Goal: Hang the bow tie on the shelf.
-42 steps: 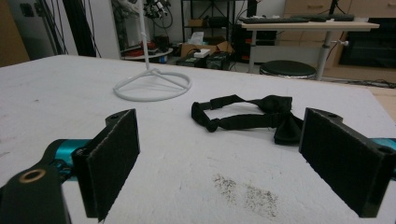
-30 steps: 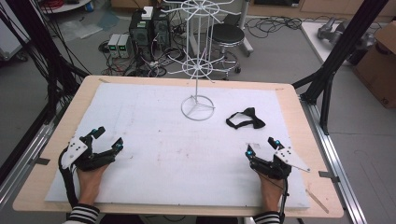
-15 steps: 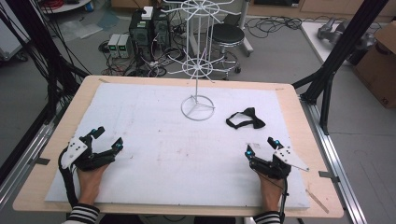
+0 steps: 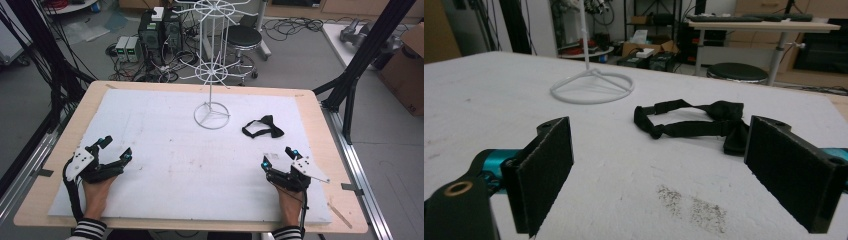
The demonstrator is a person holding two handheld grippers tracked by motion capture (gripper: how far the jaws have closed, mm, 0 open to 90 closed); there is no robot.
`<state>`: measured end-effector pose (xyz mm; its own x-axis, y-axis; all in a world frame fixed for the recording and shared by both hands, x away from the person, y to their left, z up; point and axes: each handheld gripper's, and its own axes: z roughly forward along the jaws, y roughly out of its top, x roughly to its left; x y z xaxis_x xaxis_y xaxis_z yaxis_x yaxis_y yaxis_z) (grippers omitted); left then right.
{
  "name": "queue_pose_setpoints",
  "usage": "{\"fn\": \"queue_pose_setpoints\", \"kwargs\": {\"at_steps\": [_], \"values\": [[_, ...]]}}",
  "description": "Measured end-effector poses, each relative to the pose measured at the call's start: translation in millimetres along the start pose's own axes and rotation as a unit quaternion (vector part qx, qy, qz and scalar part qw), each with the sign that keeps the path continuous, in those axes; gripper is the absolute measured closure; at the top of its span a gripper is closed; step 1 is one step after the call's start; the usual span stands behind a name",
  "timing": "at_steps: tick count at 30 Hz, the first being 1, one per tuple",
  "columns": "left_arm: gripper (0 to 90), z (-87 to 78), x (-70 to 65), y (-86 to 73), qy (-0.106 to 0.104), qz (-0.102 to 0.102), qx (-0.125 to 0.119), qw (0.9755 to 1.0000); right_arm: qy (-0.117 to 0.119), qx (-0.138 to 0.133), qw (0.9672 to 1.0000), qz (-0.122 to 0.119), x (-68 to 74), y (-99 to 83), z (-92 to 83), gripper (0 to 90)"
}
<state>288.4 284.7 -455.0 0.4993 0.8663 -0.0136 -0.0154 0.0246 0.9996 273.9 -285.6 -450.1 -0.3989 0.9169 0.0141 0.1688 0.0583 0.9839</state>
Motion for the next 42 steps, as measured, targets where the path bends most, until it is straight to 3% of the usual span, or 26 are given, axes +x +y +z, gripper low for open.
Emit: {"fn": "queue_pose_setpoints", "kwargs": {"at_steps": [4, 13, 19, 25, 26, 28, 30, 31, 34, 35, 36, 37, 38, 39, 40, 41, 42], "values": [[15.1, 0.0, 0.0, 0.0, 0.000, 0.000, 0.000, 1.0000, 0.005, 0.014, 0.9998, -0.012, 1.9, 1.3, 2.2, 11.2], [15.1, 0.1, 0.0, 0.0, 0.000, 0.000, 0.000, 1.0000, 0.008, 0.014, 0.9999, 0.000, -1.9, 6.7, 0.9, 11.2], [15.1, 0.0, 0.0, 0.1, 0.000, 0.000, 0.001, 1.0000, 0.010, 0.032, 0.9993, -0.013, -5.6, 23.6, 5.0, 11.2], [15.1, 0.0, 0.1, 0.1, 0.000, 0.000, 0.001, 1.0000, 0.019, 0.068, 0.9972, -0.023, -14.0, 46.2, 20.5, 11.3], [15.1, 0.1, -0.1, 0.0, 0.000, 0.000, 0.000, 1.0000, 0.028, 0.089, 0.9953, -0.028, -17.6, 53.5, 27.5, 11.3], [15.1, 0.0, 0.0, 0.1, 0.000, 0.000, 0.001, 1.0000, 0.033, 0.101, 0.9938, -0.032, -19.3, 57.0, 31.7, 11.3], [15.1, 0.0, 0.0, 0.1, 0.000, 0.000, 0.000, 1.0000, 0.042, 0.137, 0.9887, -0.044, -22.3, 66.2, 43.5, 11.3], [15.1, 0.0, 0.0, 0.1, 0.000, 0.000, 0.000, 1.0000, 0.042, 0.137, 0.9887, -0.044, -22.3, 66.2, 43.5, 11.3], [15.1, 0.0, 0.0, 0.1, 0.000, 0.000, 0.001, 1.0000, 0.050, 0.165, 0.9835, -0.055, -26.1, 75.5, 58.8, 11.3], [15.1, 0.1, -0.1, 0.0, 0.000, 0.000, 0.000, 1.0000, 0.050, 0.165, 0.9835, -0.055, -26.1, 75.5, 58.8, 11.3], [15.2, 0.0, 0.0, 0.1, 0.000, 0.000, 0.001, 1.0000, 0.052, 0.179, 0.9807, -0.059, -27.4, 78.8, 65.3, 11.3], [15.1, 0.0, 0.0, 0.1, 0.000, 0.000, 0.001, 1.0000, 0.052, 0.179, 0.9807, -0.059, -27.4, 78.8, 65.3, 11.3], [15.1, 0.0, 0.0, 0.1, 0.000, 0.000, 0.001, 1.0000, 0.059, 0.197, 0.9762, -0.068, -29.5, 83.1, 73.8, 11.4], [15.1, 0.0, 0.0, 0.1, 0.000, 0.000, 0.001, 1.0000, 0.059, 0.197, 0.9762, -0.068, -29.5, 83.1, 73.8, 11.4], [15.1, -0.1, 0.1, 0.1, 0.000, 0.000, 0.001, 1.0000, 0.066, 0.212, 0.9723, -0.072, -32.2, 87.6, 81.7, 14.3], [15.1, -0.1, 0.1, 0.1, 0.000, 0.000, 0.001, 1.0000, 0.066, 0.212, 0.9723, -0.072, -32.2, 87.6, 81.7, 14.3], [15.1, -0.1, 0.1, 0.1, 0.000, 0.001, 0.001, 1.0000, 0.070, 0.222, 0.9690, -0.081, -34.4, 90.9, 89.0, 15.1]]}}
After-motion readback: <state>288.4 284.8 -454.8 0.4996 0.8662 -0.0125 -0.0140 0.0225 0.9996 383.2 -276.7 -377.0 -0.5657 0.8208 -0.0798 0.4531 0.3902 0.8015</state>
